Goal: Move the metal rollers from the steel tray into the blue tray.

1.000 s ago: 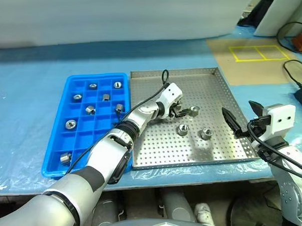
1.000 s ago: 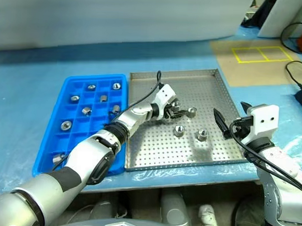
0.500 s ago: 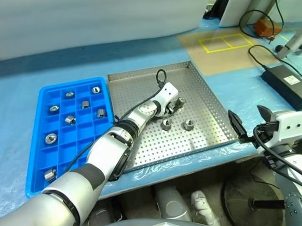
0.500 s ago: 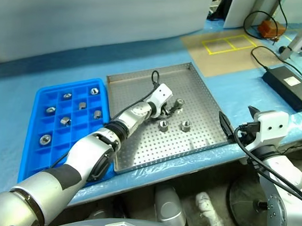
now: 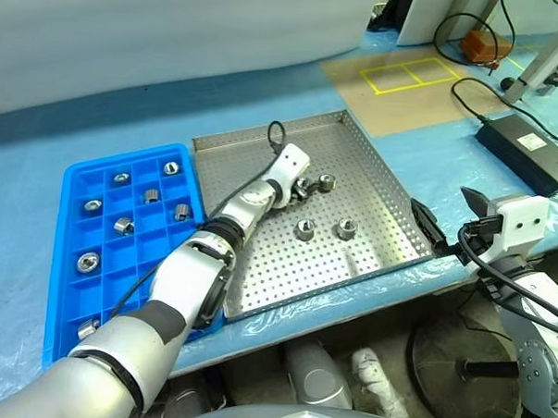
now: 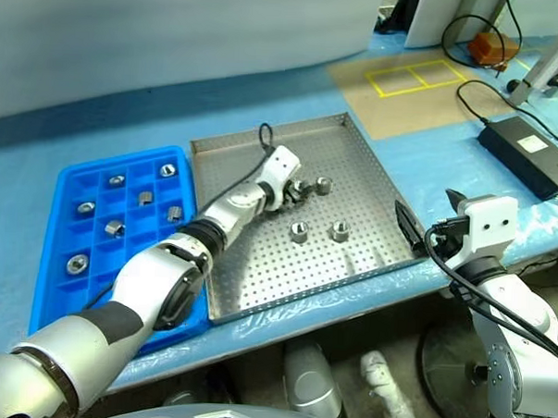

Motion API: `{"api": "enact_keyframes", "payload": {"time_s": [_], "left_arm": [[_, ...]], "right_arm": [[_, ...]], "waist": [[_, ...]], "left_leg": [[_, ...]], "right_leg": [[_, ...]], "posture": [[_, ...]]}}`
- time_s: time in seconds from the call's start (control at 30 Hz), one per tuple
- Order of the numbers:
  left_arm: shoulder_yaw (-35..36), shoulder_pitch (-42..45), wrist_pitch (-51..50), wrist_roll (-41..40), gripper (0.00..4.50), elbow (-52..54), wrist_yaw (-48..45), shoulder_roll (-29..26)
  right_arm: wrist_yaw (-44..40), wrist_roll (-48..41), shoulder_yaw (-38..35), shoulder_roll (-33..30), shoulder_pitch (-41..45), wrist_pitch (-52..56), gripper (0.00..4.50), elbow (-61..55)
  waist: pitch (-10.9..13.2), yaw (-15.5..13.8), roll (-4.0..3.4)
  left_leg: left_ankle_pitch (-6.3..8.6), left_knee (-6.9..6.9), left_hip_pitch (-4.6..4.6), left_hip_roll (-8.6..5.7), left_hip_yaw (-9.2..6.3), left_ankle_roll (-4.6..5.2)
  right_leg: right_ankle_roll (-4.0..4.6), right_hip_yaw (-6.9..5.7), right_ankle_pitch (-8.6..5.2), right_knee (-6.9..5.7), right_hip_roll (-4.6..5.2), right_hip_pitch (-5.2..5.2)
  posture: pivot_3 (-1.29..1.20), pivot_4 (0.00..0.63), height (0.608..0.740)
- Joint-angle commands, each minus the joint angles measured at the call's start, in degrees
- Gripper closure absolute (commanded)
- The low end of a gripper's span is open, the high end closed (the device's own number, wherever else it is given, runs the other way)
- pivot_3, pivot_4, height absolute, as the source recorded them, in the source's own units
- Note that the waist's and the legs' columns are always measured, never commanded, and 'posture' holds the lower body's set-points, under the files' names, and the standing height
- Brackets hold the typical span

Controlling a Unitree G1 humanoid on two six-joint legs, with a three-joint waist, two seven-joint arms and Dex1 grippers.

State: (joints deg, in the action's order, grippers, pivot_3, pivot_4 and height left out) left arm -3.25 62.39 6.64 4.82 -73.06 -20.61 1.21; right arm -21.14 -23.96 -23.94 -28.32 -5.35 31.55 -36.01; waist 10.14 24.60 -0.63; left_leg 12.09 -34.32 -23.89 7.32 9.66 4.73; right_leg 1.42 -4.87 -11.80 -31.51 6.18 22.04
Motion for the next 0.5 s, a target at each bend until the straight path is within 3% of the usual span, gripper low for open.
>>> {"api": "enact_keyframes", "payload": {"time_s": [0.03, 0.17, 0.23, 0.37, 0.5], "left_arm": [[0.49, -1.52, -0.72, 0.00, 0.71, 2.31, 0.57, -1.12], [-1.04, -5.23, -2.89, 0.78, 0.88, 2.01, -4.20, -0.30], [-0.13, -5.81, -4.00, -0.67, 1.36, 3.09, -6.55, 0.85], [0.81, -5.40, -4.57, -1.26, 2.72, 4.16, -5.45, 1.20], [4.06, -3.60, -3.95, -4.03, 2.78, 5.46, -3.74, 0.34]], "right_arm": [[-0.34, -0.03, -0.08, -0.67, 1.05, -1.72, 0.00, -0.34], [-0.85, 0.05, 0.66, -1.21, 2.84, -1.92, 0.00, 1.08], [-1.14, 0.10, 0.79, -1.49, 3.48, -2.06, 0.00, 1.77], [-1.43, 0.46, 1.58, -1.40, 3.96, -2.44, 0.00, 2.52], [-1.80, 0.63, 3.14, -1.04, 4.91, -3.06, 0.00, 3.70]], "waist": [[0.00, -0.01, 0.00], [-0.01, -0.20, -0.01], [-0.04, -0.30, -0.05], [-0.05, -0.33, -0.06], [-0.04, -0.40, -0.06]], "left_leg": [[0.01, 0.00, 0.00, -0.01, 0.00, 0.01], [0.04, -0.02, -0.02, -0.03, 0.00, 0.07], [0.05, -0.05, 0.00, -0.03, -0.01, 0.10], [0.06, -0.11, 0.01, -0.03, -0.01, 0.11], [0.06, -0.16, 0.00, -0.03, -0.01, 0.11]], "right_leg": [[0.01, 0.00, 0.00, 0.00, 0.01, 0.00], [0.03, -0.01, 0.02, 0.00, 0.05, -0.01], [0.03, -0.02, 0.02, 0.00, 0.08, -0.06], [0.03, -0.04, 0.02, -0.02, 0.09, -0.09], [0.03, -0.04, 0.02, -0.04, 0.09, -0.10]], "posture": [[-0.70, 0.150, 0.740], [-0.68, 0.150, 0.740], [-0.68, 0.150, 0.740], [-0.67, 0.150, 0.740], [-0.62, 0.150, 0.740]]}}
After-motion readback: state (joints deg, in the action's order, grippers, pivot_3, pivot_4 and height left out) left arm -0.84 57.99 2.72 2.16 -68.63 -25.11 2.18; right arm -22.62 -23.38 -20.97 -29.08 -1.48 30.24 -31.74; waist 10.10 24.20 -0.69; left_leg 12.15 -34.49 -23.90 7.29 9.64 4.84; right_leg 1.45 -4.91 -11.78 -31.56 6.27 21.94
